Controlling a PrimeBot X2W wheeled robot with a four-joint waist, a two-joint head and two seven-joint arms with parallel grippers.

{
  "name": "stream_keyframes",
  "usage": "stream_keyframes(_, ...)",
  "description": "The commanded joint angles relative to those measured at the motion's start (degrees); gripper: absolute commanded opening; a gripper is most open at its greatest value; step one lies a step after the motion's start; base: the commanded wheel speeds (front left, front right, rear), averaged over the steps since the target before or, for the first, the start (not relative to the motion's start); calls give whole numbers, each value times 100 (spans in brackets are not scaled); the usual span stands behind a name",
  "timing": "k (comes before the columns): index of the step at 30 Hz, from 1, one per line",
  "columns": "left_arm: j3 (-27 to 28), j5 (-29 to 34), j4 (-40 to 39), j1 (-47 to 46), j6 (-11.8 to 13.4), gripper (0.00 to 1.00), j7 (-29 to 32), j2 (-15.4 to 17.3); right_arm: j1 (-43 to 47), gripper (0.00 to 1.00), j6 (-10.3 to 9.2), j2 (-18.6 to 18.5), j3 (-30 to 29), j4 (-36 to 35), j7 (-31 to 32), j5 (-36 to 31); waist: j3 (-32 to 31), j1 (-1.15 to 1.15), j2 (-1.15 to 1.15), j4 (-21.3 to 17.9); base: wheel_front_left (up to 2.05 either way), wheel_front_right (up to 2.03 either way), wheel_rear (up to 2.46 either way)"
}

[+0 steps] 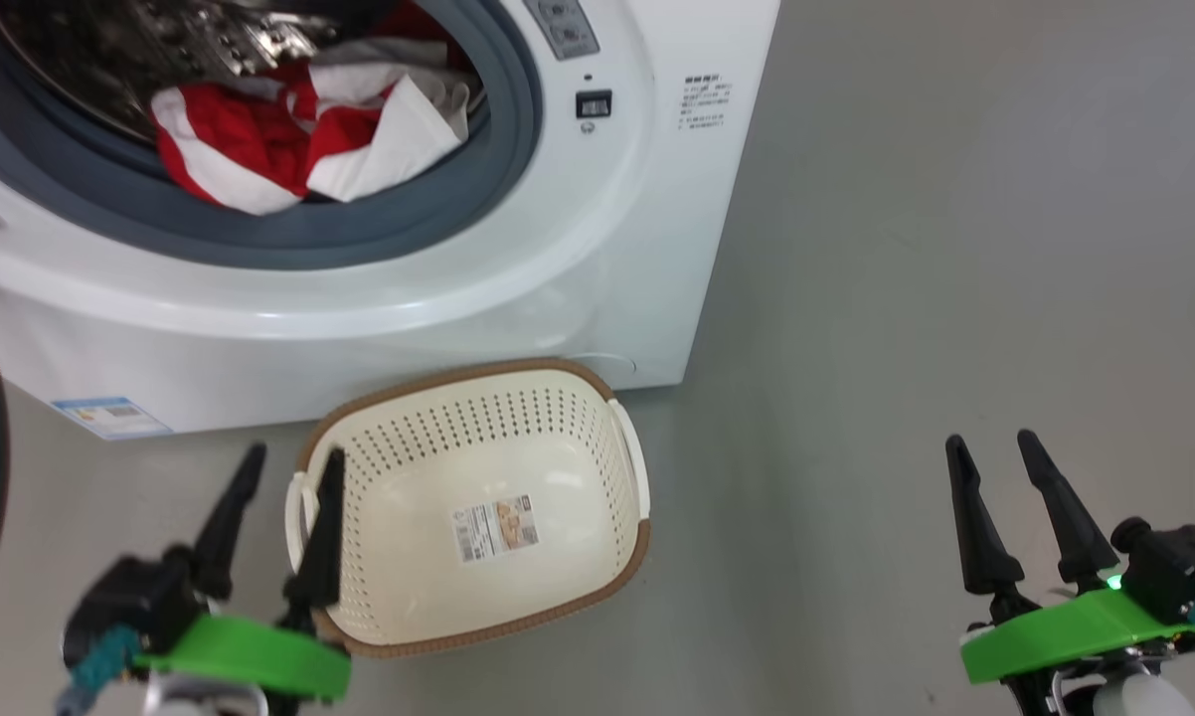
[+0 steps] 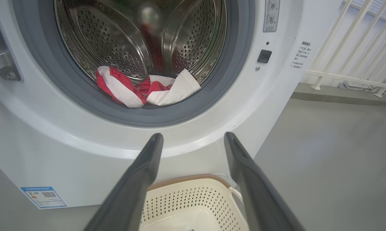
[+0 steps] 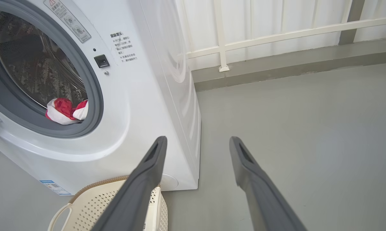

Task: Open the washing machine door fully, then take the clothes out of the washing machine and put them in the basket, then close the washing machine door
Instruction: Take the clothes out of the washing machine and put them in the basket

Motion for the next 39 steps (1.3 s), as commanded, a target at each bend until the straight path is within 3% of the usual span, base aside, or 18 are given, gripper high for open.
stream_keyframes(1,254,101,10,-387,5,100,-29,116,-205,100,43,-21,154,-155,-37,-6,204,0,0,-53,0,0,0)
stream_keyframes(9,341,495,856,-1731,5,100,-29,138,-523,100,43,62,232,-185,-37,36,782,0,0,-274,0,0,0)
stream_keyframes(18,368,884,2320,-3489,9,100,-29,350,-794,100,43,135,374,-183,-37,88,1357,0,0,-643,0,0,0)
stream_keyframes(30,429,993,3823,-5138,57,100,-29,566,-970,100,43,158,556,-242,-37,160,1709,0,0,-845,0,0,0)
stream_keyframes(39,170,1038,4650,-6041,18,100,-29,784,-1122,100,43,160,781,-307,-37,280,2039,0,0,-1022,0,0,0)
